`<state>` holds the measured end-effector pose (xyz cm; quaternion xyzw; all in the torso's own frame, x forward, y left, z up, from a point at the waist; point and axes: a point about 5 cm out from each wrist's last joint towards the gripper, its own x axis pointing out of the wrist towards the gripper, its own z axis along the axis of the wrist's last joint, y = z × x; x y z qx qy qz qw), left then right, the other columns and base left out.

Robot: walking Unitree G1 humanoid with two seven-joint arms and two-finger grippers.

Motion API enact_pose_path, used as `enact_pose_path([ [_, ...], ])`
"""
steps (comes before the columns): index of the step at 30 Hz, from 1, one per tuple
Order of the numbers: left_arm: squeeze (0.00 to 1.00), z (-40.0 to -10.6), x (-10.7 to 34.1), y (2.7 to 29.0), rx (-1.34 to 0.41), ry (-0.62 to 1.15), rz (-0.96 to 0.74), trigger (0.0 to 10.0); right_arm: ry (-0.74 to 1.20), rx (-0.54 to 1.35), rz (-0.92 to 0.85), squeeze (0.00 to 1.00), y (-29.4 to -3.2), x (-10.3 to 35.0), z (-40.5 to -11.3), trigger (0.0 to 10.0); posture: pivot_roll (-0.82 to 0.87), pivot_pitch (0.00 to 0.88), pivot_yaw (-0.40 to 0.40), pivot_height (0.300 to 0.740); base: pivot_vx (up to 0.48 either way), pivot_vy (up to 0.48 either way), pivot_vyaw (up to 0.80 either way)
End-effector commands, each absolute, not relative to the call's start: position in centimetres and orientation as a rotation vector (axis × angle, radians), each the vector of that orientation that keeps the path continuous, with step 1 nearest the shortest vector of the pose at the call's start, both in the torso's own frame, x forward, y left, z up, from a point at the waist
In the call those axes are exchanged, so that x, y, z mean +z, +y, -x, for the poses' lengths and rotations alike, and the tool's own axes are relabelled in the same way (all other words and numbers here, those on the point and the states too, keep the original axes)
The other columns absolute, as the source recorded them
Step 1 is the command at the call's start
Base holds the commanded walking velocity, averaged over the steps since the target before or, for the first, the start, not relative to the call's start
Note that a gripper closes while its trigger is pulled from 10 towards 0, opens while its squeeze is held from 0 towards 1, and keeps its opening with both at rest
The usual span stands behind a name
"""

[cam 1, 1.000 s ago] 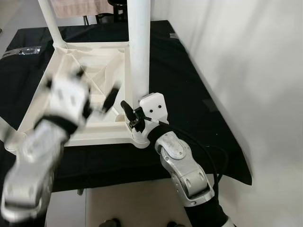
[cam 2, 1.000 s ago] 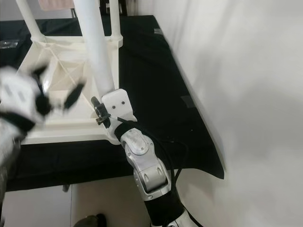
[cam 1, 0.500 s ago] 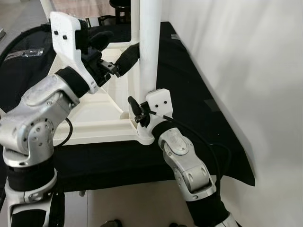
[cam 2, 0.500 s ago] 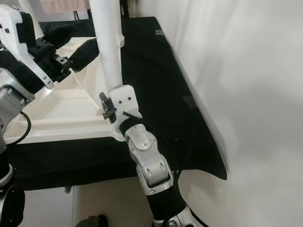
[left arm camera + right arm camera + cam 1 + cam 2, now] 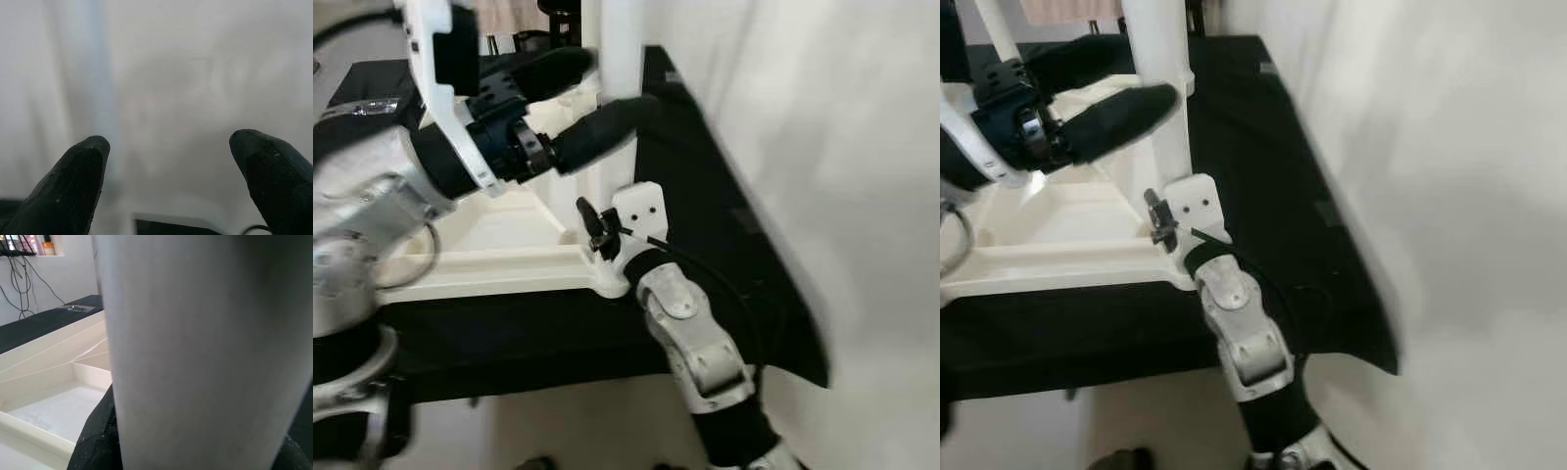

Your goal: Building children table

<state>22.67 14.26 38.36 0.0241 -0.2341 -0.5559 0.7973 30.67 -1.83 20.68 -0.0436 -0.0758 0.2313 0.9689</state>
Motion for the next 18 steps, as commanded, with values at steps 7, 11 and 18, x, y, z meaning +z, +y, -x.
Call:
enact_pose_path([
  [7,0.02,-21.7,40.1,14.5,-1.237,-0.540,-0.157,10.0,0.094,0.490,0.118,0.00,-0.8,16.3,-30.8,10.0,0.05,0.171,-0.039,0.740,0.000,0.000,0.00],
  [11,0.00,-23.3,38.1,12.7,-1.087,-0.533,-0.174,10.0,0.091,0.498,0.116,0.00,-0.7,16.4,-30.8,10.0,0.05,0.169,-0.040,0.740,0.000,0.000,0.00],
  [18,0.00,-24.9,38.1,13.0,-0.951,-0.552,-0.092,10.0,0.093,0.501,0.115,0.00,-0.6,16.4,-30.9,10.0,0.04,0.168,-0.037,0.740,0.000,0.000,0.00],
])
